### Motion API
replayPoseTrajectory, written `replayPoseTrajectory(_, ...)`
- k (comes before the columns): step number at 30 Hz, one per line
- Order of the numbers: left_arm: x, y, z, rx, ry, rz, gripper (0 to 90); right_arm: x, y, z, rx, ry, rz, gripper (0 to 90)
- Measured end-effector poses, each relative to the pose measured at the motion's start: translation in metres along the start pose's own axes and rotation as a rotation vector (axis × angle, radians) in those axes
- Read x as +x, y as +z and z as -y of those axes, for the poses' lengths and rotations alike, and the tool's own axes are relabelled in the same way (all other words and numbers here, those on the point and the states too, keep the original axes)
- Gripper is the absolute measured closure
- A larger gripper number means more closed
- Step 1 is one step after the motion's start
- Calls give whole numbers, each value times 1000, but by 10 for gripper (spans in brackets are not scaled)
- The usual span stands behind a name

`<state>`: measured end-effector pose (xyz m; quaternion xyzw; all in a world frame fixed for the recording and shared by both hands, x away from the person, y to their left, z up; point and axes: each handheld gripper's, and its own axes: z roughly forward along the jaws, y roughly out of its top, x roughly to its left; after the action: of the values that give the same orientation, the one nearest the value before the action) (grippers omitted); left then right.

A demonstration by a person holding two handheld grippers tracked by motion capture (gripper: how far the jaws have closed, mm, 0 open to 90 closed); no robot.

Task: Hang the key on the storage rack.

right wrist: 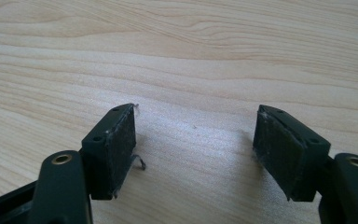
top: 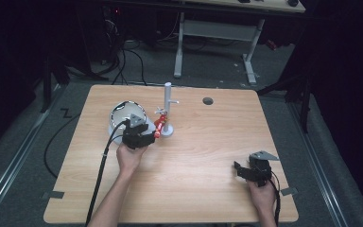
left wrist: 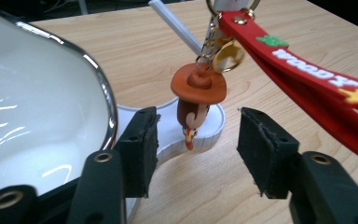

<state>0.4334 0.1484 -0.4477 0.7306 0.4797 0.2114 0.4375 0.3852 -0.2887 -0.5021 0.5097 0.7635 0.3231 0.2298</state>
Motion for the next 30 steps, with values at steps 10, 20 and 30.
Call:
replayPoseTrajectory(10,-2,-19,1,-8,14,-1,408,0,0,0,0,0,0,303)
replayPoseTrajectory(20,-1,-37,6,-43,-3,-3,401,0,0,0,0,0,0,303)
replayPoseTrajectory(30,2,-55,13,-69,-11,-13,400,0,0,0,0,0,0,303)
